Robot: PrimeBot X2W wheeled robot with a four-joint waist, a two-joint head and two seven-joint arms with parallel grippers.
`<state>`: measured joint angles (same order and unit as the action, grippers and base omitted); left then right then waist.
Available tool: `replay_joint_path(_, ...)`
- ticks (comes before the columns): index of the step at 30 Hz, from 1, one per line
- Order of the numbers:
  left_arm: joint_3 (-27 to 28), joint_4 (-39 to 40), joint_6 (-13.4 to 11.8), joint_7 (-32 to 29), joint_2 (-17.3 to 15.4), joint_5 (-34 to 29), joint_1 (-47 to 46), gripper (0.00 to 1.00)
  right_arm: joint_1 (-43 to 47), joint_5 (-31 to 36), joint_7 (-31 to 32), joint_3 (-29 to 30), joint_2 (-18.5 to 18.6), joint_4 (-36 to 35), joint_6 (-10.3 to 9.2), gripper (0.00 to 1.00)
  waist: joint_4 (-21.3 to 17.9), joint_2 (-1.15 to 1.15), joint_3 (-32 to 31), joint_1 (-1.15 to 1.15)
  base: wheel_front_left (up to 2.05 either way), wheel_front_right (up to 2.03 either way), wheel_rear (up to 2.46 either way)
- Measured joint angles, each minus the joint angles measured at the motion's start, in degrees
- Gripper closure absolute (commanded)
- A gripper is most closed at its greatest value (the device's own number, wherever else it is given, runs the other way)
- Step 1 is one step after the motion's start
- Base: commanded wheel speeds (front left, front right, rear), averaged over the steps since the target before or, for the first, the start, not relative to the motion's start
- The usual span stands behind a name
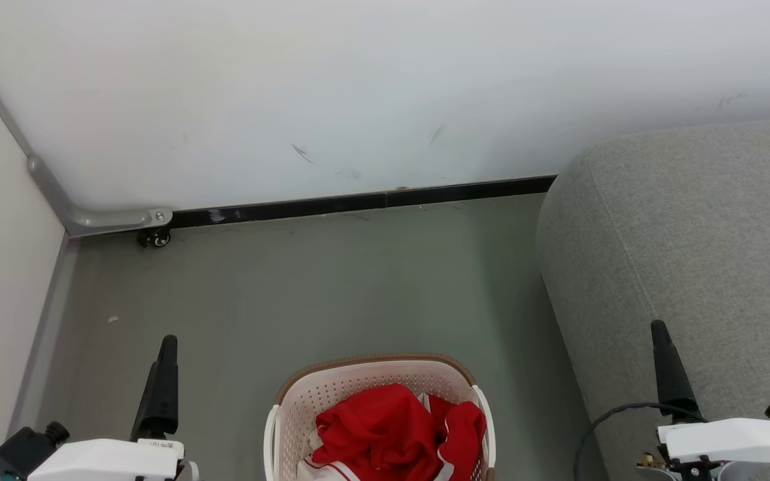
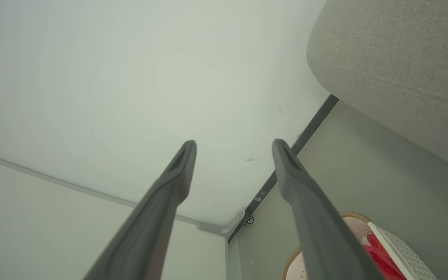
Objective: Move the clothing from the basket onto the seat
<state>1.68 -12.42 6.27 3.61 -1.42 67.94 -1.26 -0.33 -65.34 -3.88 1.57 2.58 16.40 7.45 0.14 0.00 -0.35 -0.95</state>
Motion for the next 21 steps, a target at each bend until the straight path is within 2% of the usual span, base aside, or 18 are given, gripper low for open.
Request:
replay_joint_path(14,-2.05,3.56,-2.59,2.61,-0.35,-20.54,0.0,0.0,-1.19,17.57,-2.79,-0.69,-0.01,0.3,0.01,0.0,0.0,0.0,0.98,0.67,0.0,0.0,0.0)
replay_joint_path(21,-3.24,4.75,-4.13,4.07,-0.76,-29.82,0.0,0.0,-1.13,24.47,-3.94,-1.57,-0.04,0.63,0.01,0.0,0.0,0.0,1.45,0.83,0.0,0.0,0.0)
